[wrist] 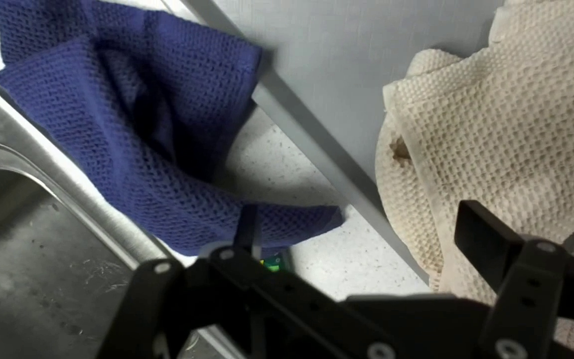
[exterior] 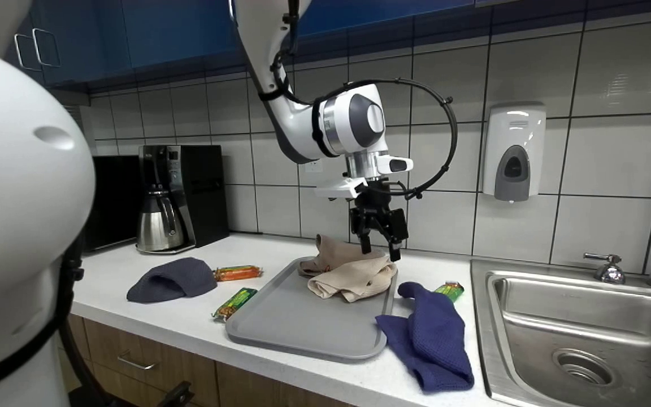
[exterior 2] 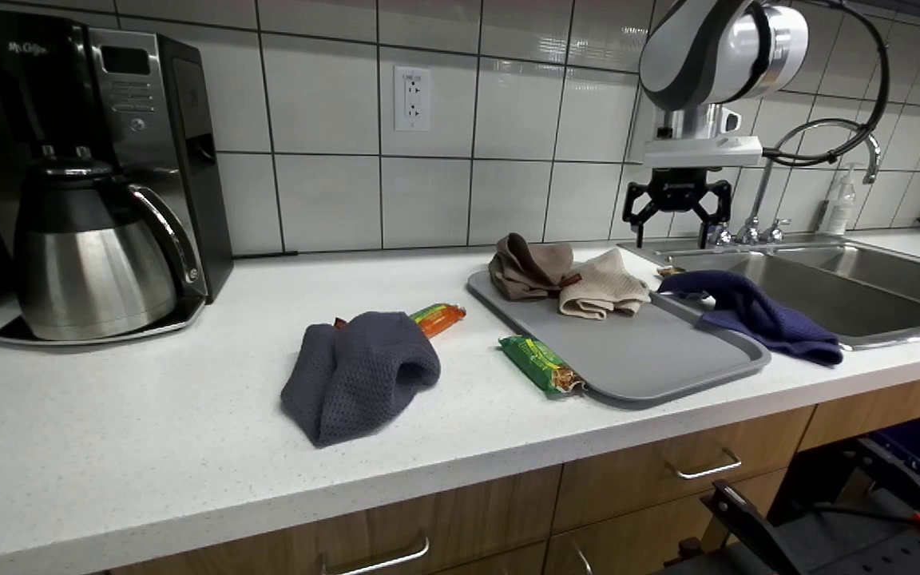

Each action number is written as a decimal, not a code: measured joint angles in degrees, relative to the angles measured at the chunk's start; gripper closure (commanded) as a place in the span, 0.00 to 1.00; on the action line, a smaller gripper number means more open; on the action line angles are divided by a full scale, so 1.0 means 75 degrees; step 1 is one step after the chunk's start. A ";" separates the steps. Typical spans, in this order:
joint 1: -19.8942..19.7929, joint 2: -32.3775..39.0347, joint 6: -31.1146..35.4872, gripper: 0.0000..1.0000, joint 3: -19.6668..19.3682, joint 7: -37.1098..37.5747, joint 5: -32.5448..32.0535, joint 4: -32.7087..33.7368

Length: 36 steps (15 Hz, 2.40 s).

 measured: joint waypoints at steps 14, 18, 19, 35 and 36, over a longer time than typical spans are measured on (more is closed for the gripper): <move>0.0167 0.0903 0.0980 0.00 0.0235 0.0510 0.1109 -0.0046; 0.0167 0.1210 0.1305 0.00 0.0292 0.0477 0.1557 -0.0065; 0.0167 0.1282 0.1373 0.00 0.0301 0.0444 0.1666 -0.0068; -0.0045 0.1655 0.1950 0.87 0.0513 -0.0539 0.2887 -0.0019; -0.0050 0.1656 0.1986 0.95 0.0521 -0.0587 0.2910 -0.0019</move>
